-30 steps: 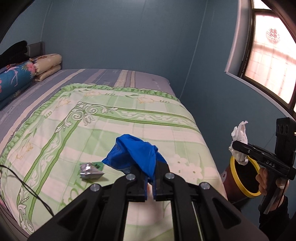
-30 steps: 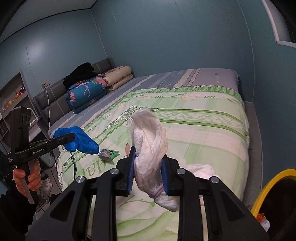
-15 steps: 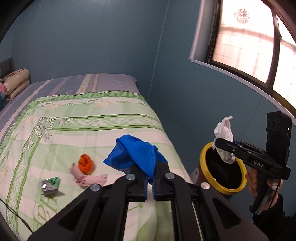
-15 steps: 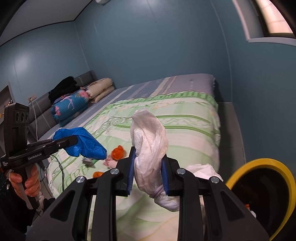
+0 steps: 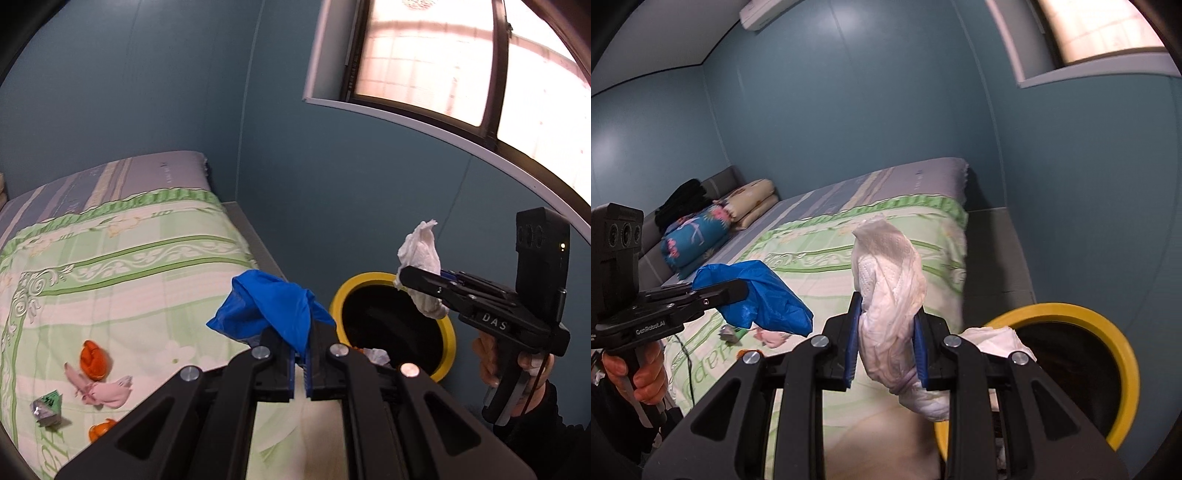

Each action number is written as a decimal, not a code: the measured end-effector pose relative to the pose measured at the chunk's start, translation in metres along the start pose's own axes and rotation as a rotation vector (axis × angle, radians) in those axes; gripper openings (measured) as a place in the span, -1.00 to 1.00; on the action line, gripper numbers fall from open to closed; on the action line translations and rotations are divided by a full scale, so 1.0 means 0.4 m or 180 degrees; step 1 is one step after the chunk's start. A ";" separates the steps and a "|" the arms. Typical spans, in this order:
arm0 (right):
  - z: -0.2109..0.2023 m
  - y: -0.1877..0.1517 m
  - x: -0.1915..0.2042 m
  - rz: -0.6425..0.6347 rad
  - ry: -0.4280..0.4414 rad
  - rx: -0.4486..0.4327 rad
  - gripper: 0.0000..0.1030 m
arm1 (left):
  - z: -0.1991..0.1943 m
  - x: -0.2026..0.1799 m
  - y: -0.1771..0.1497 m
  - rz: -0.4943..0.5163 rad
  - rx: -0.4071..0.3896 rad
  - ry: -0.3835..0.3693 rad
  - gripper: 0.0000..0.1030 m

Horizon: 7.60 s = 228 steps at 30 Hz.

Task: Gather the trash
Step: 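Carry the blue cloth and white tissue in both tools over the yellow bin, then open both tools to drop the blue cloth and tissue into the bin, then move both open tools back over the foil wrapper and pink cloth on the bed, then grasp the foil snack wrapper with left tool while right tool grasps the pink cloth, then lift and carry the wrapper and pink cloth in both tools over the yellow bin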

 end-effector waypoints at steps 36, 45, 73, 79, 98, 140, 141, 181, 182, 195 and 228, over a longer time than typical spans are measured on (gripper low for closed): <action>-0.031 -0.116 -0.339 0.0600 -0.0789 0.0077 -0.53 | 0.332 -0.316 -0.047 0.0388 0.0524 -0.0585 -0.95; -0.012 -0.153 -0.398 0.0703 -0.0886 0.0165 -0.52 | 0.416 -0.343 -0.084 0.0344 0.0709 -0.0664 -0.95; -0.069 -0.141 -0.408 0.0858 -0.0982 -0.0022 0.14 | 0.424 -0.199 -0.061 -0.0167 0.0586 -0.0577 0.45; -0.065 -0.099 -0.321 0.0653 -0.0862 -0.0133 0.39 | 0.353 -0.084 -0.029 -0.0283 0.0365 -0.0306 0.71; 0.110 0.023 0.115 -0.0136 0.0018 -0.0112 0.56 | 0.034 0.418 -0.081 -0.0836 0.0047 0.0777 0.80; 0.792 -0.342 0.631 -0.1058 0.0848 0.1495 0.55 | -0.060 1.037 -0.539 -0.2091 0.0493 0.1566 0.81; 0.810 -0.351 0.634 -0.1068 0.0853 0.1537 0.54 | -0.055 1.041 -0.541 -0.2090 0.0502 0.1571 0.81; 0.929 -0.439 0.680 -0.1217 0.0888 0.1928 -0.60 | 0.038 1.037 -0.529 -0.1727 0.0658 0.1514 -0.48; 0.923 -0.433 0.681 -0.1206 0.0900 0.1911 -0.60 | 0.032 1.038 -0.527 -0.1740 0.0641 0.1511 -0.48; 0.783 -0.315 0.684 -0.0996 0.1075 0.1600 -0.60 | -0.097 0.992 -0.455 -0.1709 0.0360 0.1522 -0.48; 0.354 -0.107 0.451 -0.0678 0.0776 0.0759 -0.60 | -0.167 0.519 -0.197 -0.0956 0.0061 0.1064 -0.48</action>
Point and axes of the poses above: each gripper's, at about its wrist camera, not at the fingertips, and z roughly the way its jaws point, x to its left, y to its top, the point moved 10 cm from there along z, roughly the way its jaws point, and after that the axes turned 5 degrees about y, right-handed, at the moved point
